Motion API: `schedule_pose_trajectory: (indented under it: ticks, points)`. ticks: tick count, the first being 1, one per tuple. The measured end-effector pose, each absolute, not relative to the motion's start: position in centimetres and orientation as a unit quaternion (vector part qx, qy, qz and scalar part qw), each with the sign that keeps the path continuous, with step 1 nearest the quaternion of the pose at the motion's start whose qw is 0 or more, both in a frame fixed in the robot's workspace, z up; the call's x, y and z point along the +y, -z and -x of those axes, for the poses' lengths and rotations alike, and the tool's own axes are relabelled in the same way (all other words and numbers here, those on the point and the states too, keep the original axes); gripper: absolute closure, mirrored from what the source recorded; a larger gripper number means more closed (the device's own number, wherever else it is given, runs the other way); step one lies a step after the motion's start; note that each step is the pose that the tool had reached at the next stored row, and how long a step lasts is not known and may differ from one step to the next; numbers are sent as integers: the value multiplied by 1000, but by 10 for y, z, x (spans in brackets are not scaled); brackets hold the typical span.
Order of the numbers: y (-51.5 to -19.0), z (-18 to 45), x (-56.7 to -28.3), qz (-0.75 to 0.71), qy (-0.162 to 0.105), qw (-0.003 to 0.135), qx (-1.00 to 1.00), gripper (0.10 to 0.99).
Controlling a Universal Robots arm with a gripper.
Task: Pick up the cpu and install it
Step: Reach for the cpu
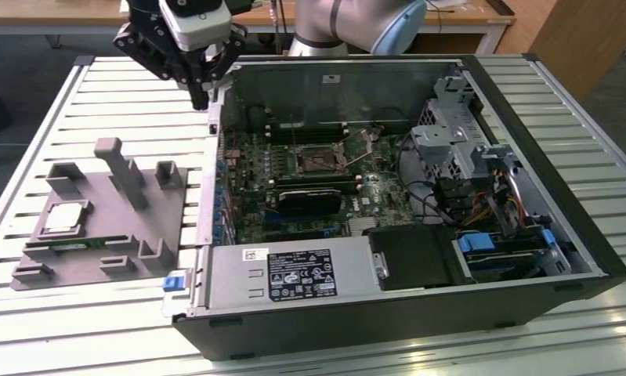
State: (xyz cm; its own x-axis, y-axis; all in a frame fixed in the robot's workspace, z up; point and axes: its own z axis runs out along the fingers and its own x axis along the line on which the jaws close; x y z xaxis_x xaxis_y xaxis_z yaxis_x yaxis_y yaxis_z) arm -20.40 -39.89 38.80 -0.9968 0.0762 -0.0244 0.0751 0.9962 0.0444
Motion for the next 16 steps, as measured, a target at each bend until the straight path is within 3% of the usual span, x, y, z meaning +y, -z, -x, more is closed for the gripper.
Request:
schedule_pose_trajectory:
  ticks: [16]
  points:
    - [-387,213,-399,-38,-22,13,999,980]
